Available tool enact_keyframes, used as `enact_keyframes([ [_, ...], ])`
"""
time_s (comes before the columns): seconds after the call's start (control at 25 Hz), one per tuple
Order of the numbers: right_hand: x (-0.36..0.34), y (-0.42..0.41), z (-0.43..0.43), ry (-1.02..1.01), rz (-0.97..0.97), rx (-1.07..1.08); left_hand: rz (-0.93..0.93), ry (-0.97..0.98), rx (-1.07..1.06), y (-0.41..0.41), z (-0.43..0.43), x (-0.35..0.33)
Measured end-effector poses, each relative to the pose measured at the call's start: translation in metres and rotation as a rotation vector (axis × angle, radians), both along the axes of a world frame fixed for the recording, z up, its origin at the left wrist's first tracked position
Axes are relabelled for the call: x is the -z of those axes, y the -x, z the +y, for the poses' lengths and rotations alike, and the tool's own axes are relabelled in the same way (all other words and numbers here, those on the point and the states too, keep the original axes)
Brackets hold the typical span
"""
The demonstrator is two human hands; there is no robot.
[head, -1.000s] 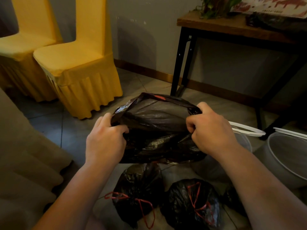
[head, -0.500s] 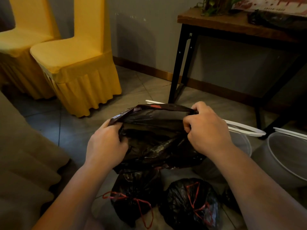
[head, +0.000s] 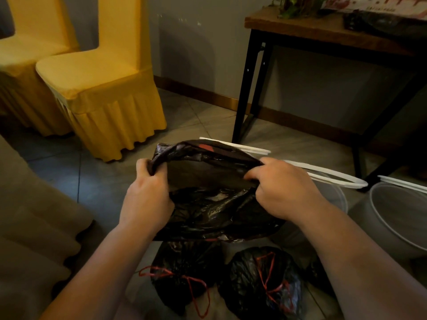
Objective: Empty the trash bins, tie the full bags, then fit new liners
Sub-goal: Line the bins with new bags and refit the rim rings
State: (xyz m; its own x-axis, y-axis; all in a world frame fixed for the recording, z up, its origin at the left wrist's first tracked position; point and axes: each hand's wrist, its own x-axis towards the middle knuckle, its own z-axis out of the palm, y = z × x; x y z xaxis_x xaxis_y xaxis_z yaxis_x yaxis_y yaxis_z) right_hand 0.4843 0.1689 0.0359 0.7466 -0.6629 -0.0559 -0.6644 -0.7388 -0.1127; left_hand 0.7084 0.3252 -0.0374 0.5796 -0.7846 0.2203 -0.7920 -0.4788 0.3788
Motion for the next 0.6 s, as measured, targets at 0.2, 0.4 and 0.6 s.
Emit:
enact_keyframes([
  [0.2,0.008,-0.003,0.0,0.124,-0.095,0.187,-0.024,-0.113,0.043,-0.002,-0.001,0.011],
  [0.4,0.007,0.006,-0.008,0.061,0.013,0.304,-0.185,-0.146,0.126,-0.011,-0.001,0.011],
  [0.6,0.004,0.003,-0.003,0.19,-0.004,0.302,-0.047,-0.115,0.087,-0.008,-0.005,0.02],
])
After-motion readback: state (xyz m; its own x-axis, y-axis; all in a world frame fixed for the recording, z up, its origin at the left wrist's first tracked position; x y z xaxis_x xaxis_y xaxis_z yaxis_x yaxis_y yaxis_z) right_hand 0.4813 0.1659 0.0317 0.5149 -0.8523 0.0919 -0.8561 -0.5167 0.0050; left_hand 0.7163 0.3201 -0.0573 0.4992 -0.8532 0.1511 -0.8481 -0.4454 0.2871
